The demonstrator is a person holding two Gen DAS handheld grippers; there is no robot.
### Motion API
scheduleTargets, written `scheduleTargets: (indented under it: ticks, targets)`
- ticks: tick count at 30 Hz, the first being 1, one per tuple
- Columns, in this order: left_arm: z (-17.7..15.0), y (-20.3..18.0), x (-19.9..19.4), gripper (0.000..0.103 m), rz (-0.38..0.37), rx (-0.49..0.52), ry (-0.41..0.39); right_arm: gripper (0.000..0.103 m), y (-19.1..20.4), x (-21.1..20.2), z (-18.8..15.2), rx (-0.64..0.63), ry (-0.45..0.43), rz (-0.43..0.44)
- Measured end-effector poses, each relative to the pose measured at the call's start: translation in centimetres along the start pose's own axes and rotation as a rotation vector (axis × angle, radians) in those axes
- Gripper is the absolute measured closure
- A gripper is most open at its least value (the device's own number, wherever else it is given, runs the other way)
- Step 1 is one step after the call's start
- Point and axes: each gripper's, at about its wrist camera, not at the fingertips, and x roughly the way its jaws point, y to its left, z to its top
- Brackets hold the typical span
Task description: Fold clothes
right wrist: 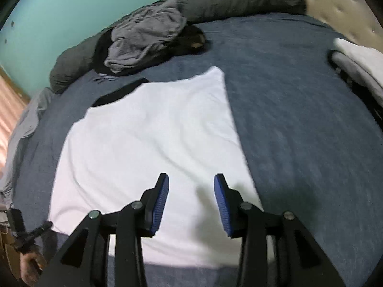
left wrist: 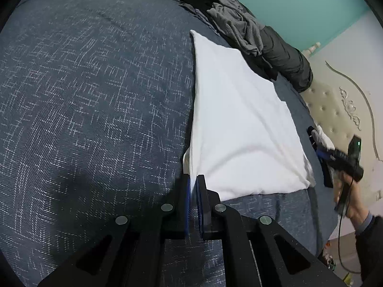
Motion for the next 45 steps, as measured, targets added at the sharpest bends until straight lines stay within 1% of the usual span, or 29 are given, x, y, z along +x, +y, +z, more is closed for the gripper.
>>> scheduleTargets:
  ticks: [4, 7, 11, 13, 14, 15, 16, 20, 22, 24, 27, 30, 31, 32, 33, 35, 36, 37, 38, 40, 43, 45]
  targets:
    - [0.7, 0.6, -0.4, 0.096, -0.011, -0.037, -0.007, 0.061, -0.9, 0.9, 2.3, 0.022, 0.009, 0.004]
    - [1.2, 0.5, -0.3, 0.096, 0.016, -0.030, -0.013, 0.061, -2.1, 1.5, 4.4, 0.044, 0.016, -0.017]
    - [1.7, 0.6, 0.0, 0.096, 0.047, -0.038, -0.029, 0.061, -3.2, 2.7, 7.6, 0.057, 0.000, -0.039]
    - [2.1, 0.6, -0.1, 0.088, 0.066, -0.042, -0.047, 0.061, -3.3, 3.9, 9.3, 0.040, 0.002, -0.055]
    - [2.2, 0.7, -0.2, 0.079, 0.069, -0.048, -0.058, 0.061, -3.2, 4.6, 10.1, 0.028, 0.005, -0.064]
    - [2.5, 0.8, -0.3, 0.073, 0.065, -0.057, -0.071, 0.061, -3.1, 5.3, 10.9, 0.016, 0.013, -0.076]
    - [2.7, 0.9, -0.3, 0.071, 0.069, -0.061, -0.078, 0.061, -3.0, 6.2, 11.5, 0.005, 0.028, -0.091]
    - [3.6, 0.9, 0.2, 0.071, 0.103, -0.066, -0.096, 0.060, -2.3, 9.0, 13.5, -0.050, 0.048, -0.109]
    - [3.9, 0.5, 0.6, 0.069, 0.111, -0.056, -0.101, 0.059, -2.0, 10.2, 14.3, -0.078, 0.051, -0.116]
    - [4.2, 0.1, 1.0, 0.064, 0.121, -0.039, -0.101, 0.059, -2.3, 11.0, 14.8, -0.082, 0.054, -0.124]
    - [4.2, -0.4, 1.5, 0.063, 0.147, -0.003, -0.091, 0.059, -3.1, 12.2, 15.4, -0.077, 0.051, -0.141]
    - [4.2, -0.6, 1.7, 0.063, 0.154, 0.009, -0.091, 0.059, -3.6, 13.4, 15.8, -0.087, 0.056, -0.130]
    - [4.1, -0.7, 1.8, 0.063, 0.155, 0.012, -0.092, 0.061, -3.5, 13.7, 15.8, -0.101, 0.056, -0.123]
    - [4.1, -0.6, 1.8, 0.063, 0.154, 0.011, -0.095, 0.064, -3.5, 13.9, 15.9, -0.113, 0.048, -0.126]
    - [4.1, -0.5, 1.8, 0.063, 0.151, 0.008, -0.099, 0.073, -3.5, 14.0, 15.9, -0.122, 0.041, -0.125]
    - [4.1, -0.4, 1.9, 0.062, 0.149, 0.005, -0.103, 0.081, -3.6, 14.5, 15.9, -0.128, 0.043, -0.124]
    - [4.1, -0.3, 2.0, 0.062, 0.150, 0.007, -0.104, 0.094, -3.7, 14.6, 15.8, -0.131, 0.039, -0.124]
    - [4.2, -0.3, 2.0, 0.062, 0.150, 0.007, -0.105, 0.097, -3.7, 14.7, 15.8, -0.134, 0.035, -0.123]
    - [4.2, -0.3, 2.1, 0.062, 0.150, 0.008, -0.106, 0.099, -3.8, 14.6, 15.7, -0.132, 0.027, -0.118]
    - [4.3, -0.3, 2.2, 0.062, 0.152, 0.011, -0.108, 0.100, -4.1, 13.9, 16.0, -0.107, -0.018, -0.099]
    - [4.2, -0.3, 2.1, 0.062, 0.157, 0.018, -0.108, 0.100, -3.8, 12.4, 16.7, -0.117, -0.091, -0.106]
    - [4.2, -0.3, 2.1, 0.062, 0.160, 0.021, -0.108, 0.100, -3.4, 11.6, 17.2, -0.136, -0.125, -0.123]
